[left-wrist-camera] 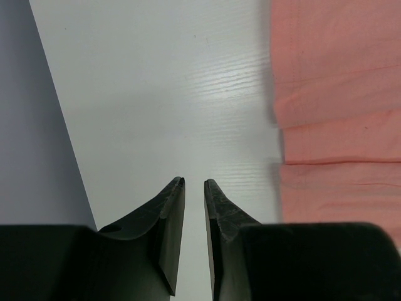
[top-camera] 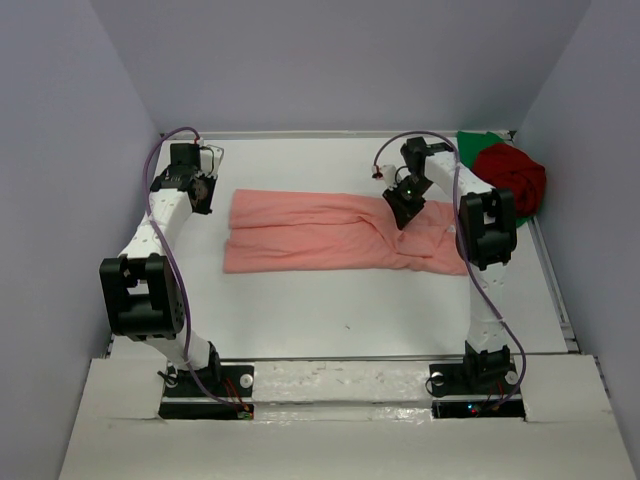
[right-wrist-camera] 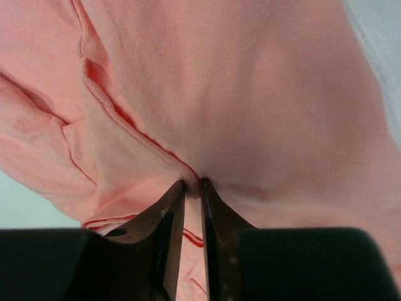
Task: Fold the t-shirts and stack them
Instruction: Fold the other side of the tshirt into a rectangle
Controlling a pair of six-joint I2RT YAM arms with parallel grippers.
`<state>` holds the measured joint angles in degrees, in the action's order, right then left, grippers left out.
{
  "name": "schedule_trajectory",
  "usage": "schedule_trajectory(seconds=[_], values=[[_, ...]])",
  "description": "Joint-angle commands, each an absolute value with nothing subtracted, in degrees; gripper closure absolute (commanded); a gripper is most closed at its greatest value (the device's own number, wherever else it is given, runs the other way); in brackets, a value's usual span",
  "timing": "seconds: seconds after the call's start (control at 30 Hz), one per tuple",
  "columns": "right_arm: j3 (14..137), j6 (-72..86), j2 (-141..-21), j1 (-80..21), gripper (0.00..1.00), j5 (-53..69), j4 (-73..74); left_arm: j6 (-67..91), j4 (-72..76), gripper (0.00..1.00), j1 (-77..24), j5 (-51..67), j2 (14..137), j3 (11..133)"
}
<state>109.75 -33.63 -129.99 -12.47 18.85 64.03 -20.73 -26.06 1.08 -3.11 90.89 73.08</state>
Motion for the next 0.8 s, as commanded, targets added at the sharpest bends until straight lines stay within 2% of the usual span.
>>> schedule_trajectory(seconds=[0.0, 0.07, 0.33, 0.4, 0.77], values=[[109.16, -34.01, -129.29, -12.74, 0.81, 18.9, 64.07, -21.36, -26.28, 0.68, 0.88, -2.55, 88.77, 72.77], [109.16, -34.01, -129.2, -12.74, 0.85, 18.98, 64.25, -21.36, -26.28, 0.68, 0.88, -2.46, 88.77, 72.77], [110.91, -34.36, -127.62, -12.74, 0.9, 20.03, 66.35, -21.36, -26.45, 0.68, 0.88, -2.55, 88.51, 72.95], [111.53, -34.71, -126.57, -12.74, 1.0, 21.26, 67.75, -21.36, -26.46, 0.68, 0.88, -2.55, 88.33, 72.95], [111.62, -37.97, -122.61, -12.74, 1.0, 29.0, 74.53, -21.36, -26.72, 0.68, 0.88, -2.64, 87.89, 73.12]])
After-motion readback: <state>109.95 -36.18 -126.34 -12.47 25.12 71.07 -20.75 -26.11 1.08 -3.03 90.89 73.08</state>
